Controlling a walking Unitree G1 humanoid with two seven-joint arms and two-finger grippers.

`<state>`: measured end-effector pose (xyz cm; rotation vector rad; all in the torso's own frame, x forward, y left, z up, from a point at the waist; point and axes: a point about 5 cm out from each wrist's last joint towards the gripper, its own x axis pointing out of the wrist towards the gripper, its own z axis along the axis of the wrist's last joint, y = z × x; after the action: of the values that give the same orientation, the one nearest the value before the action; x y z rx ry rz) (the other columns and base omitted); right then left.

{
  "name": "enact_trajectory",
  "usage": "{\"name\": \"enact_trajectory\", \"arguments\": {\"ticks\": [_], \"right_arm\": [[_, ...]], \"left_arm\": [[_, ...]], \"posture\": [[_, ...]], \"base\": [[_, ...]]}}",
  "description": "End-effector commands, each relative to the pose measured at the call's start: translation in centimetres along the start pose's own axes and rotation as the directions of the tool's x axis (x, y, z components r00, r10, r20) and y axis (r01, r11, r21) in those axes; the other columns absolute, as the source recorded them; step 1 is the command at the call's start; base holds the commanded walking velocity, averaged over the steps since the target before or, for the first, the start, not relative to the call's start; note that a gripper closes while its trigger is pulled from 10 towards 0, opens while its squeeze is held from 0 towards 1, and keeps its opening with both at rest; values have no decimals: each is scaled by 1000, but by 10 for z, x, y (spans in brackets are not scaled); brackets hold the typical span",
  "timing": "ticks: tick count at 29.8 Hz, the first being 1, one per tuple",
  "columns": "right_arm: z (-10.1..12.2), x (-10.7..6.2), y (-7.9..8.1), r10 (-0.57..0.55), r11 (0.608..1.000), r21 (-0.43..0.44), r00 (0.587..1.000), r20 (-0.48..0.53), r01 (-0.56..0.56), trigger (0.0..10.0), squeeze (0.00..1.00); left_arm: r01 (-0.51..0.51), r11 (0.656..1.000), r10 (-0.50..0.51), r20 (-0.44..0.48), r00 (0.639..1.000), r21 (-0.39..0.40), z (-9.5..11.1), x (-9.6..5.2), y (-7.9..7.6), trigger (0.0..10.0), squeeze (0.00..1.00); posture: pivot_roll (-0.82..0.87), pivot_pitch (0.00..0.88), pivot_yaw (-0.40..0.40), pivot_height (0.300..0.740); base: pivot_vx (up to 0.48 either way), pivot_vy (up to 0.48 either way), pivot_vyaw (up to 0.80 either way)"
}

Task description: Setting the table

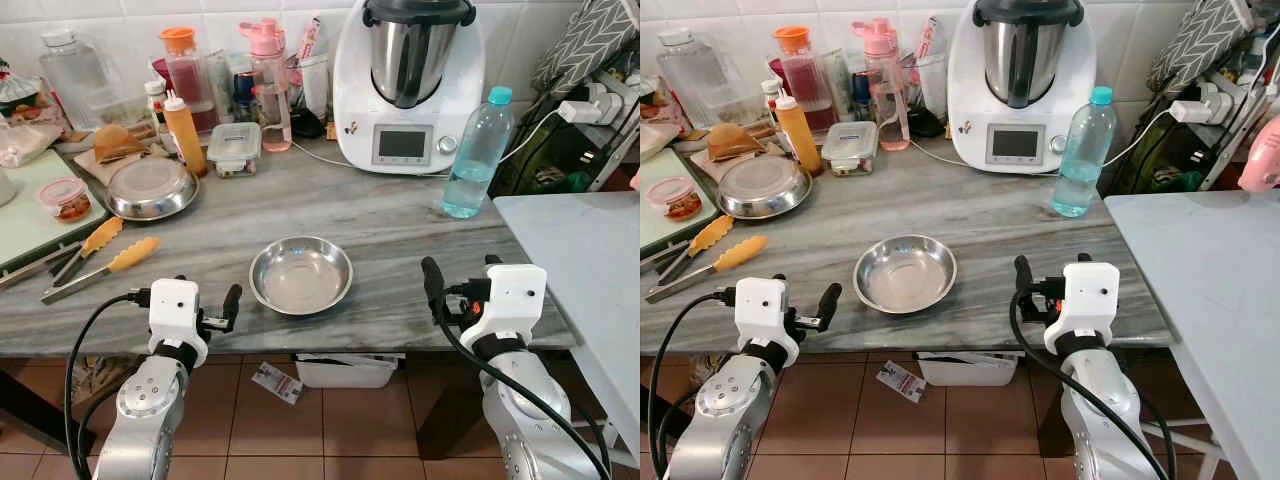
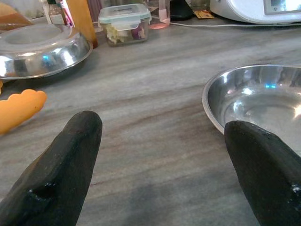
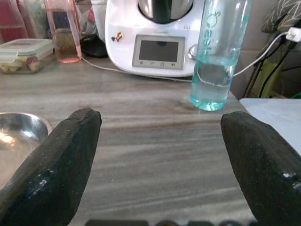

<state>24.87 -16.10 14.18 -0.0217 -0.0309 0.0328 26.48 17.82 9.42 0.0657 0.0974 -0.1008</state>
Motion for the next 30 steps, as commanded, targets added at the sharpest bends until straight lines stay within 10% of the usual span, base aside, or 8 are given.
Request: {"name": "enact_trajectory", "arguments": {"ticks": [1,30], "right_arm": [[-1,3,-1,-9,1000,4,1000,0,9,10000,0],[-4,9,-5,-57,998,13,998,-9,57,10000,0]], "left_arm": [[8,1000,-8,-13,1000,18,0,2,2,10000,0],[50,998,-49,-28,998,37,1,8,3,10000,0]], "posture": [[-47,0,75,740],[-45,0,100,740]], "base": [[-270,0,0],[-351,0,0]]}}
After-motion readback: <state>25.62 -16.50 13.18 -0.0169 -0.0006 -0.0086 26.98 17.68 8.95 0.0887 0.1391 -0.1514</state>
